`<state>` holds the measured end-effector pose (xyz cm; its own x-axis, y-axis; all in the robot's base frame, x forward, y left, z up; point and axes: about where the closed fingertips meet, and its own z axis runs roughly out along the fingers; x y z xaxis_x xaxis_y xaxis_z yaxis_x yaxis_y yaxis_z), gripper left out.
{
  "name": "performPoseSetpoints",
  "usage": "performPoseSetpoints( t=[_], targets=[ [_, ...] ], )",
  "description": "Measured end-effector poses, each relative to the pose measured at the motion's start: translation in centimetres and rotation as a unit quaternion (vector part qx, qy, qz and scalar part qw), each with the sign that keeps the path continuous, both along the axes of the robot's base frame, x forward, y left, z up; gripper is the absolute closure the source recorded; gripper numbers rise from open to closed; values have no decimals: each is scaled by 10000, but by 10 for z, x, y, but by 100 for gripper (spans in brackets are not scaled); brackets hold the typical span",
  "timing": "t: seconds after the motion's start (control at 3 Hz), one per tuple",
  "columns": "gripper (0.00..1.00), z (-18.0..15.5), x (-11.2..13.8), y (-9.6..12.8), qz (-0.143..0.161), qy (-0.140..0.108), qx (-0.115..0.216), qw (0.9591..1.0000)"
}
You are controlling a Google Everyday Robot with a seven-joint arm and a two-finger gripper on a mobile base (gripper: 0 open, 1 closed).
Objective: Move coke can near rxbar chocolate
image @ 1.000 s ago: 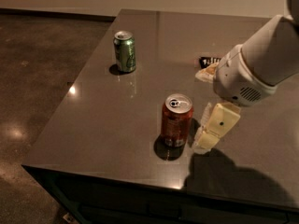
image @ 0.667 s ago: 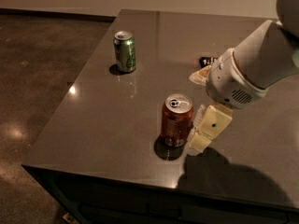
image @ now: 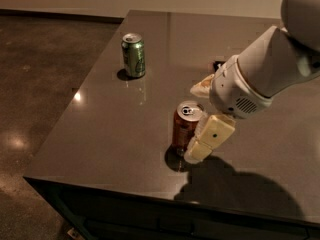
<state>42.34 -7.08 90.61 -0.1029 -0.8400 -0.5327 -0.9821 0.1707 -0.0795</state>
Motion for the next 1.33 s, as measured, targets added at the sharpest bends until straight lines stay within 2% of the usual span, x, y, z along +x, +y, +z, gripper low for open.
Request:
performPoseSetpoints(
  t=[0.67,1.0,1.33],
  targets=[
    [59,0,0,10,15,108,120,9999],
    [83,9,15,6,-187,92,122,9997],
    [100,26,53,-12,-671,19,75,9977]
  ],
)
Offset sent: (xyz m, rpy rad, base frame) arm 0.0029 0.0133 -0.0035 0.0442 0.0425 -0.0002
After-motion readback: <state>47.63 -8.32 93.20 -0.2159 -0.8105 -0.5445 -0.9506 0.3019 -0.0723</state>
